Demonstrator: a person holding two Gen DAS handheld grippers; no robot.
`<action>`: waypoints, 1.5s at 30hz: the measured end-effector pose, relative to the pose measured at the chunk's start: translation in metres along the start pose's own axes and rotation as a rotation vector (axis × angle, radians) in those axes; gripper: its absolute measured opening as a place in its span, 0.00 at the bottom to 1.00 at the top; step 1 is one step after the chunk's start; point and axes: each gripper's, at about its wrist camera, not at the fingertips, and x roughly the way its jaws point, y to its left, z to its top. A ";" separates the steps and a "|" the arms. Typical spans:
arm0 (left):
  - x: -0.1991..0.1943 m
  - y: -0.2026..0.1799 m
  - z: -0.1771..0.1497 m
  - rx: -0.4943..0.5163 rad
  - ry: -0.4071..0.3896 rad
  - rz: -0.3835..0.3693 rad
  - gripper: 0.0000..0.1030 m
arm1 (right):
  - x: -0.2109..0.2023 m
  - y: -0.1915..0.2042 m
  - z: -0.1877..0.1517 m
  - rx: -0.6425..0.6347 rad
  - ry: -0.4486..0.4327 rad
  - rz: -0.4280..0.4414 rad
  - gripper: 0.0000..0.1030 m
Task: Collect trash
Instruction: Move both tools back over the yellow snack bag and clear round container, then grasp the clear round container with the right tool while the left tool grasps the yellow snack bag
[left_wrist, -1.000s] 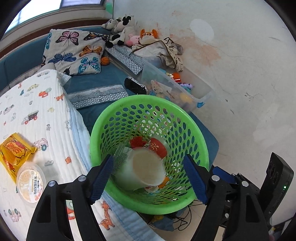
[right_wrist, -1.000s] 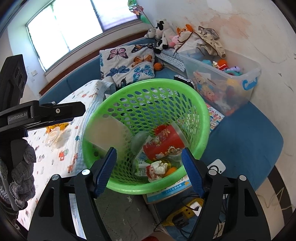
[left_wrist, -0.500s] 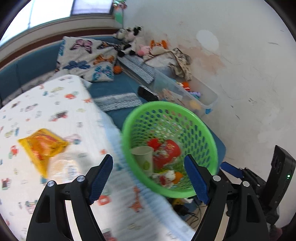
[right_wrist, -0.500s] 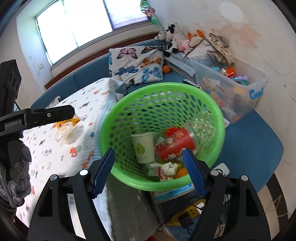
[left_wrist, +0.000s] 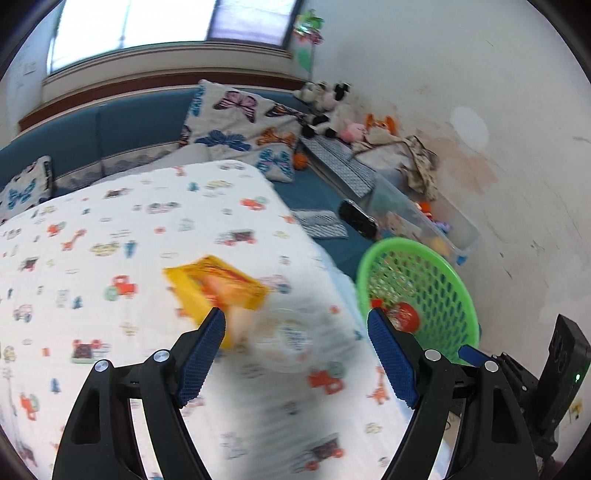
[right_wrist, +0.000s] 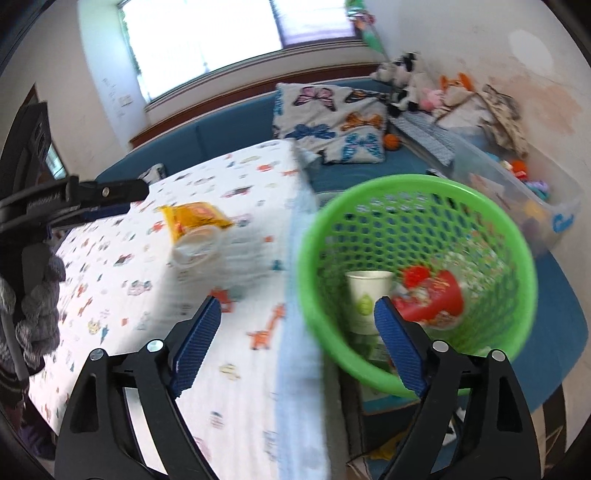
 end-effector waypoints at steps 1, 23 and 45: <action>-0.003 0.007 0.001 -0.010 -0.004 0.010 0.74 | 0.004 0.007 0.001 -0.016 0.003 0.004 0.84; -0.006 0.093 0.003 -0.158 0.000 0.066 0.74 | 0.107 0.102 0.030 -0.197 0.124 0.080 0.88; 0.056 0.115 0.014 -0.327 0.063 -0.002 0.74 | 0.148 0.107 0.039 -0.239 0.157 0.032 0.65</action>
